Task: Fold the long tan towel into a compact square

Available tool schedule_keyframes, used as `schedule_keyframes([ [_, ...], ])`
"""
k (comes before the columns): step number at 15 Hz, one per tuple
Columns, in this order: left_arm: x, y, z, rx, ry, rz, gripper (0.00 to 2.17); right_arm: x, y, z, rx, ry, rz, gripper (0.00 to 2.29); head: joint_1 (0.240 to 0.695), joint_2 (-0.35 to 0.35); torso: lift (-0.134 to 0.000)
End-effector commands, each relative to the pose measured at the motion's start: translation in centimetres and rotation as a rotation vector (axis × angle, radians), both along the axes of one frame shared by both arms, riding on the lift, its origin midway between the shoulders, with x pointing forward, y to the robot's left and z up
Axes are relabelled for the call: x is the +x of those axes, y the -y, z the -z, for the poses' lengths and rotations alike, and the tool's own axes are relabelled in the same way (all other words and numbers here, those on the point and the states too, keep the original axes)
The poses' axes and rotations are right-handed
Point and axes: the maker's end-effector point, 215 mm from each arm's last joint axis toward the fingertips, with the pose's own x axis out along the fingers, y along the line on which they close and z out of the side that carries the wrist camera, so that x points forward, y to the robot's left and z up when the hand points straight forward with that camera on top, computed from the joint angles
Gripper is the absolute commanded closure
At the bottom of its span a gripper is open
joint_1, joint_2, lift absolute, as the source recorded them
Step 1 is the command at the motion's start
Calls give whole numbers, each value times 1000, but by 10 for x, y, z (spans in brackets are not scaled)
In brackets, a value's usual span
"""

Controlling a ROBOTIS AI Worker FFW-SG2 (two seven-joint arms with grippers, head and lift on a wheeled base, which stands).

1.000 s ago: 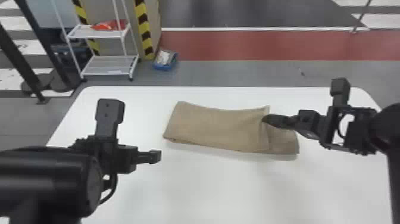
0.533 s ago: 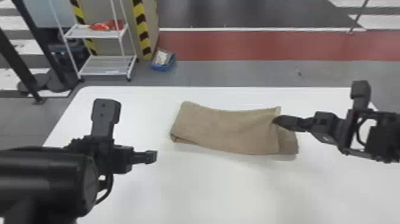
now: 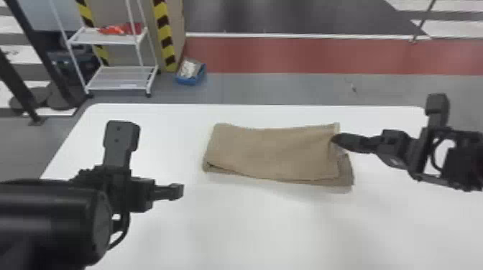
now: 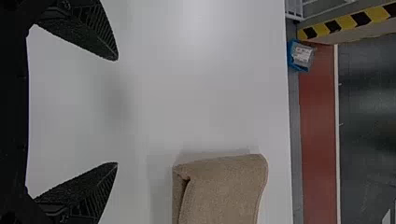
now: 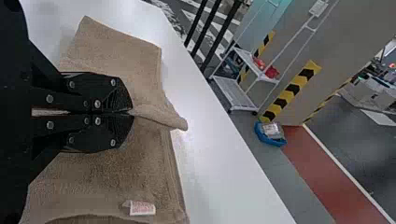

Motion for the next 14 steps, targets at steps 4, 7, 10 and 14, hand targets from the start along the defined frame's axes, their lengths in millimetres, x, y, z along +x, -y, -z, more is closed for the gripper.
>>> schedule_keyframes([
  [4, -2, 7, 3, 4, -7, 15, 80, 2, 19, 44, -20, -61, 41, 1119, 695, -50, -124],
  [7, -5, 5, 5, 9, -10, 12, 80, 5, 18, 46, -30, -60, 40, 1119, 695, -55, -124],
  [10, -4, 4, 5, 11, -9, 11, 80, 1, 17, 46, -27, -73, 34, 1119, 695, -53, -124],
  [14, -3, 6, 5, 13, -10, 12, 80, -10, 19, 6, 6, -14, 18, 1119, 695, -50, -124],
])
